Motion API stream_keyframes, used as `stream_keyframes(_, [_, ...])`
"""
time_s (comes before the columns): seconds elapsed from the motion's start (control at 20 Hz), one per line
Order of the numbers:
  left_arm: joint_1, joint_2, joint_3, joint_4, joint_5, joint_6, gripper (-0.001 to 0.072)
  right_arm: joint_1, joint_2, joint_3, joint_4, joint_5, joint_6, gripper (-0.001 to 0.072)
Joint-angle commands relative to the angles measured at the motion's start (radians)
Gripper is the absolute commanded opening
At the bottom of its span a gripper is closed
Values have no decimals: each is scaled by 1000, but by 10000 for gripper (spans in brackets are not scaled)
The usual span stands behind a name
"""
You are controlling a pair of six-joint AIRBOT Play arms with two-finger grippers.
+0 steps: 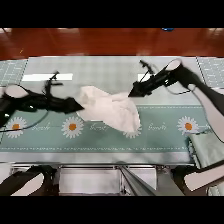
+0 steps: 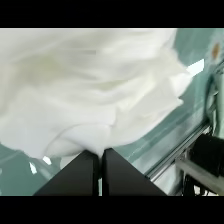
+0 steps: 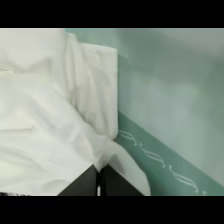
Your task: Fold the shirts.
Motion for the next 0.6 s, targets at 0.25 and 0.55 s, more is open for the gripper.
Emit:
stream_keyframes(0.25, [209,162,627,4,-36,-45,21,18,516,320,-317,-5,187,18])
stream_keyframes(0.55, [214,237,938,1,-43,-87,21,21,881,452,-492,38,294,18])
